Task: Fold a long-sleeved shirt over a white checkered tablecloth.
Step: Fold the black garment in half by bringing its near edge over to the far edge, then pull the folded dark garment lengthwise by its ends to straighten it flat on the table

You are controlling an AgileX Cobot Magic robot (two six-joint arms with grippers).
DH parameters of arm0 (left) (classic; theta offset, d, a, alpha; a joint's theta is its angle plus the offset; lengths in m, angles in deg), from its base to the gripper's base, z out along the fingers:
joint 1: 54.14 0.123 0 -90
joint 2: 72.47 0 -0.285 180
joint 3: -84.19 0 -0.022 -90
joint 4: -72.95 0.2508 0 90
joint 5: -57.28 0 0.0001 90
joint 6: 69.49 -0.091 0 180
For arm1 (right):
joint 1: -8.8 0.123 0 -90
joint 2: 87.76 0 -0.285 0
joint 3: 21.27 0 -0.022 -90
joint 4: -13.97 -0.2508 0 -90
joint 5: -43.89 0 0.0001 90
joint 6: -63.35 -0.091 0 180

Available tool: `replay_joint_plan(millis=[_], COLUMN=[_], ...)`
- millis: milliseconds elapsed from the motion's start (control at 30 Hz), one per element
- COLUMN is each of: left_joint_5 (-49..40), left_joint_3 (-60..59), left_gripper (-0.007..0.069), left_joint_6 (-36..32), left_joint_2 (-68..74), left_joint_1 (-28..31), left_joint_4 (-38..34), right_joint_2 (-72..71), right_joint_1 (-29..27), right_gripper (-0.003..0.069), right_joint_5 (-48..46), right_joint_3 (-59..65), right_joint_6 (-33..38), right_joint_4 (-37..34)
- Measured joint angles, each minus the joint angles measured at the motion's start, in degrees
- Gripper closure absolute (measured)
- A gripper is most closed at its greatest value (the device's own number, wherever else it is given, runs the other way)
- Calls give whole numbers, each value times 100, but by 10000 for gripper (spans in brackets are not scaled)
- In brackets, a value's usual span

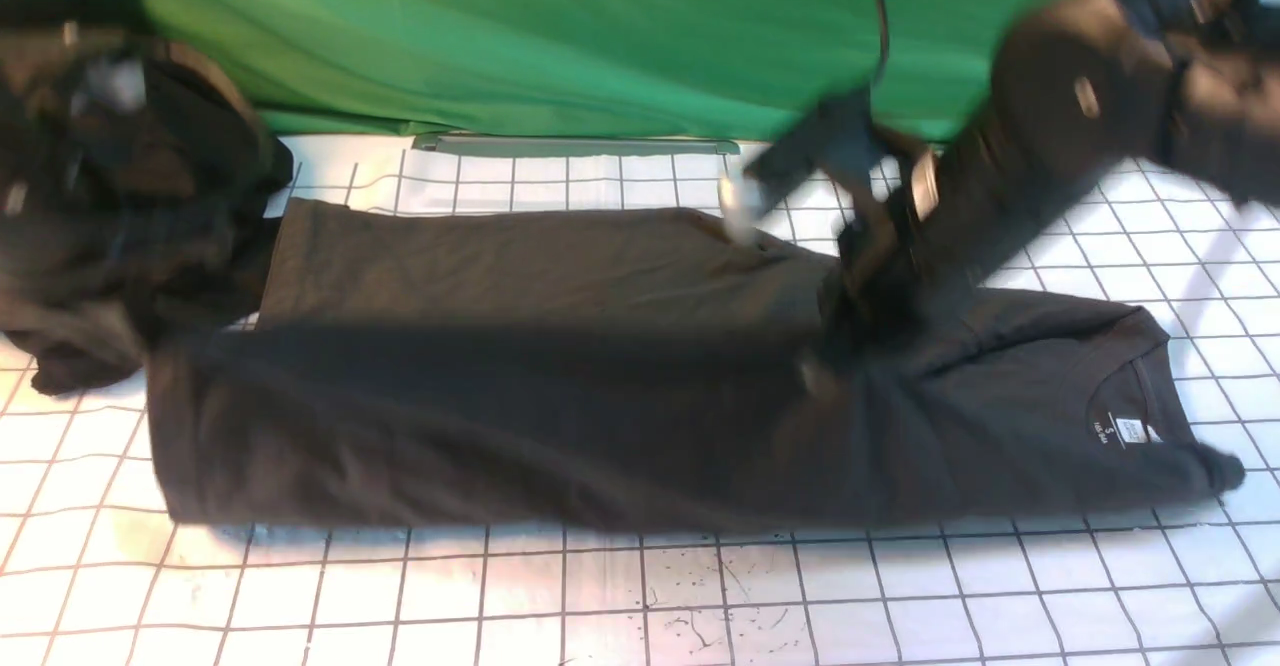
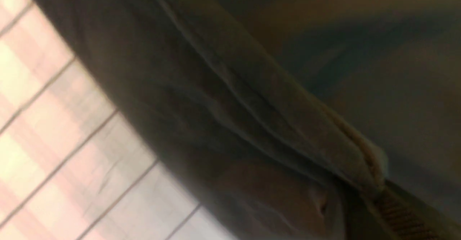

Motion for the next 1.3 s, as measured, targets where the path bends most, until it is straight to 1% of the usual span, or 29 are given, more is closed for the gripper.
replay_joint_plan(millis=[33, 67, 133, 167, 233, 267, 367, 400, 433, 533, 600, 633, 700, 767, 800, 833, 933, 967, 1033, 1067, 1100, 1167, 1200, 1233, 1267, 1300], left_joint_5=[6, 5, -23, -31, -160, -204, -243, -243, -247, -247, -247, -249, -268, -272, -245, -232, -135, -82, -109, -126, -196, -235, -241, -240, -240, -240], left_joint_3=[360, 431, 1404, 1482, 2485, 2713, 3885, 3945, 4382, 4970, 5109, 5148, 5190, 5207, 5207, 5207, 5214, 5221, 5223, 5223, 5223, 5223, 5223, 5223, 5197, 5177], left_gripper=[608, 608, 608, 608, 608, 608, 608, 608, 608, 608, 606, 603, 586, 547, 503, 496, 397, 323, 242, 218, 171, 136, 139, 144, 185, 204], left_joint_6=[-28, -29, -66, -66, -72, -77, -83, -83, -89, -96, -96, -96, -96, -84, -47, -40, 88, 172, 209, 218, 223, 167, 23, -8, -224, -270], left_joint_2=[312, 375, 1228, 1360, 2167, 2425, 3343, 3394, 3766, 4293, 4453, 4536, 4648, 4726, 4743, 4751, 4758, 4746, 4677, 4659, 4558, 4337, 4210, 4184, 3991, 3926], left_joint_1=[71, 93, 210, 219, 296, 312, 350, 350, 350, 350, 350, 350, 350, 350, 350, 350, 350, 350, 362, 369, 368, 369, 375, 375, 376, 376], left_joint_4=[-39, -45, -109, -109, -143, -142, -150, -150, -150, -160, -164, -164, -99, -3, 105, 121, 371, 549, 656, 675, 717, 578, 437, 342, -30, -133], right_joint_2=[284, 332, 946, 1054, 1695, 1901, 2699, 2699, 3024, 3479, 3616, 3692, 3804, 3858, 3858, 3858, 3853, 3830, 3736, 3711, 3590, 3307, 3113, 3080, 2879, 2807], right_joint_1=[-104, -122, -300, -326, -475, -514, -651, -651, -697, -750, -754, -754, -754, -754, -754, -754, -754, -761, -767, -767, -767, -778, -799, -799, -842, -868], right_gripper=[637, 637, 637, 637, 637, 637, 637, 637, 637, 634, 618, 603, 525, 428, 365, 357, 274, 235, 216, 216, 224, 279, 324, 335, 405, 445], right_joint_5=[0, 0, 5, 5, -10, -10, -5, 0, 65, 334, 524, 593, 812, 1029, 1137, 1148, 1168, 982, 588, 540, 164, -411, -771, -771, -1150, -1229], right_joint_3=[-343, -485, -1306, -1374, -2231, -2485, -3376, -3424, -3753, -4078, -4112, -4112, -4112, -4114, -4114, -4114, -4144, -4155, -4155, -4155, -4155, -4155, -4155, -4155, -4155, -4144], right_joint_6=[41, 42, 114, 115, 126, 131, 130, 130, 130, 25, -69, -117, -229, -289, -317, -325, -422, -480, -490, -490, -490, -496, -496, -496, -482, -482], right_joint_4=[0, 0, 0, 0, -7, -12, -26, -26, -26, -26, -21, -21, -21, -5, 3, 3, 3, 19, 119, 150, 278, 563, 733, 760, 904, 937])
